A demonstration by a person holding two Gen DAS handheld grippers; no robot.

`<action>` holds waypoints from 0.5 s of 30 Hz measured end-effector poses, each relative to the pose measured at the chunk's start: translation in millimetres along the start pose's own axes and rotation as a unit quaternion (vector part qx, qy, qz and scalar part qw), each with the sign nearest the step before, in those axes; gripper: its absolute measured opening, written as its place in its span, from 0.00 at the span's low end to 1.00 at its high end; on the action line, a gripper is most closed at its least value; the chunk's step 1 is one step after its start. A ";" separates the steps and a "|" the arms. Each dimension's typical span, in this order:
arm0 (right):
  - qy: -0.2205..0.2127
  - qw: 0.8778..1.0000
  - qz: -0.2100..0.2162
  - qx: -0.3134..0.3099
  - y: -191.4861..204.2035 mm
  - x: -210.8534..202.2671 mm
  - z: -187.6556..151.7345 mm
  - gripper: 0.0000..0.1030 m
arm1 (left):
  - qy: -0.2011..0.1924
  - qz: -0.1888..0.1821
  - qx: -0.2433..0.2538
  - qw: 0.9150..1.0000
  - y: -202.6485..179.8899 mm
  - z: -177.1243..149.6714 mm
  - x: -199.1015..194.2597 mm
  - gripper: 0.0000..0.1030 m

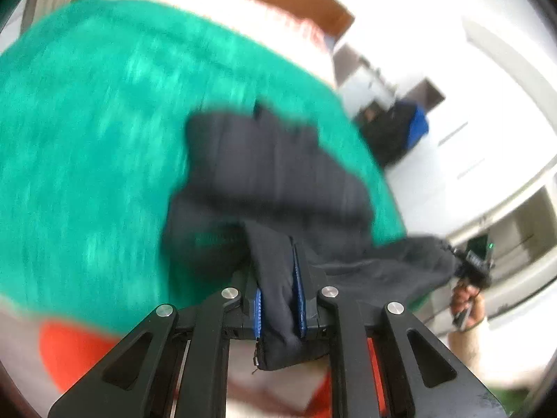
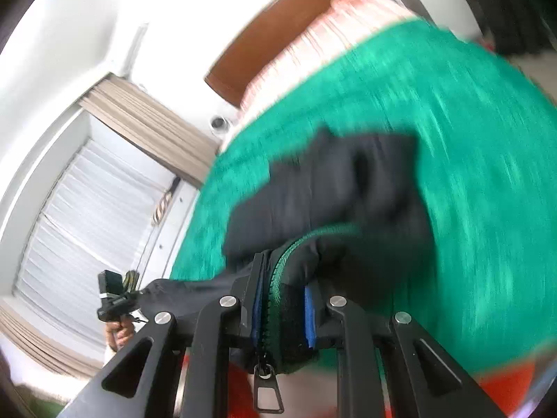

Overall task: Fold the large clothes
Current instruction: 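Grasp the zipper front edges with both tools and fold them together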

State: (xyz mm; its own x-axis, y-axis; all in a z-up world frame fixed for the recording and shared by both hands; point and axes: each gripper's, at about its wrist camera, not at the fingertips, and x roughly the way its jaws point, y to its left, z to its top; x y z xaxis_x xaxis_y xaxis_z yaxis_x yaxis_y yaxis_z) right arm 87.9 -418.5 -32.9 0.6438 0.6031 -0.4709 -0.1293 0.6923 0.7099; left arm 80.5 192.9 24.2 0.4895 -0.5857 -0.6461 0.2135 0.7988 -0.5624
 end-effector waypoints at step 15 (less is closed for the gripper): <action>-0.073 0.989 -0.128 -0.013 -63.8 186.6 122.5 0.86 | -0.059 0.156 -0.030 0.986 32.7 169.0 189.2 0.91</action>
State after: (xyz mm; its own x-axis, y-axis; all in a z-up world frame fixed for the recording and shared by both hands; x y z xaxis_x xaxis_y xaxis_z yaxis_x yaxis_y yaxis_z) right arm 308.6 -398.7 -102.0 0.7597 0.3453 -0.5511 0.0334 0.8256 0.5633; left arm 323.0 131.5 -29.2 0.6189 -0.2910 -0.7296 -0.0107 0.9257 -0.3782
